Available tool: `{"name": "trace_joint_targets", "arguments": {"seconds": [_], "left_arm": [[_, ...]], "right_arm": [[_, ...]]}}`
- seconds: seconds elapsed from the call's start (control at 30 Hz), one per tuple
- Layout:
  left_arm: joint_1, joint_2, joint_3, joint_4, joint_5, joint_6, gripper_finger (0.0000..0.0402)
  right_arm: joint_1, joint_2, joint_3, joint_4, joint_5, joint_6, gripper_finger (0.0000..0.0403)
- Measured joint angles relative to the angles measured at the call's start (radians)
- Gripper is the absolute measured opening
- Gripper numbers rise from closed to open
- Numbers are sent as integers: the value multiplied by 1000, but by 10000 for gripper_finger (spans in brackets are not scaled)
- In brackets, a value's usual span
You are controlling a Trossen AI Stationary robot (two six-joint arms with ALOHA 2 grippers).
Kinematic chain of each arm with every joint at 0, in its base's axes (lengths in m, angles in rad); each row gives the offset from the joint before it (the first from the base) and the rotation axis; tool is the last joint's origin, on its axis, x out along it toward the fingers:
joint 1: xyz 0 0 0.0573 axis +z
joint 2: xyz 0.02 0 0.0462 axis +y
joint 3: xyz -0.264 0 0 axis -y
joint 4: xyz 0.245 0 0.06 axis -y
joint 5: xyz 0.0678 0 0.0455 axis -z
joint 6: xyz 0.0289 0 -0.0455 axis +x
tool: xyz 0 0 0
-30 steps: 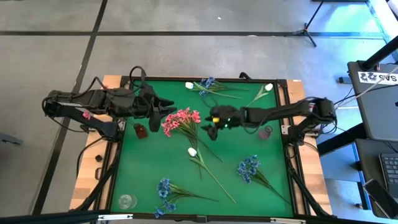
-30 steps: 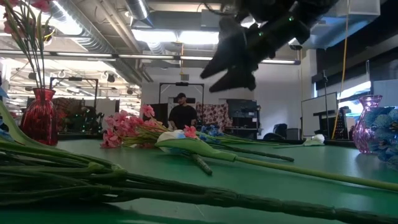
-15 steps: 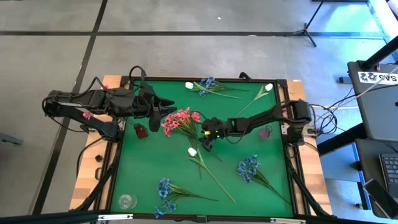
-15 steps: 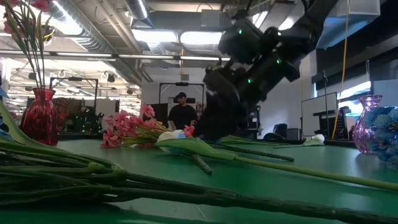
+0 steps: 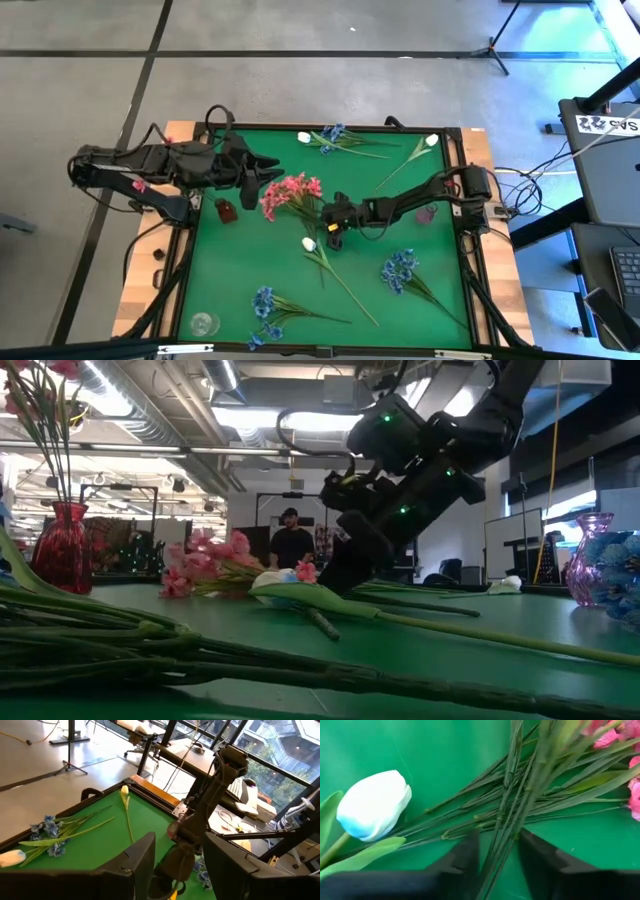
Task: Sort flowers into vase by color
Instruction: Put the left pink flower into the red vase
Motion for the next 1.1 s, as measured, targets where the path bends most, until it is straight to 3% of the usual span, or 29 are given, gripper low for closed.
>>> {"name": "trace_joint_targets", "arguments": {"seconds": [0.17, 0.33, 0.53, 0.73, 0.9, 1.1], "left_arm": [[0, -48, 0, 5, -2, 23, 160], [0, -104, 0, 3, -38, 47, 160], [0, -153, 0, 24, -58, 103, 160], [0, -179, 1, 159, -47, 204, 160], [1, -144, 1, 237, -48, 262, 160], [0, -29, -1, 296, -48, 262, 179]], "right_arm": [[-1, -37, 49, -51, 3, -3, 13], [-3, -136, 131, -98, 51, -9, 27], [-45, -303, 197, -87, 70, -19, 6], [-142, -481, 195, -108, 123, 72, 7], [-174, -574, 195, 67, 72, 92, 8], [-171, -578, 194, 398, -62, 165, 4]]}}
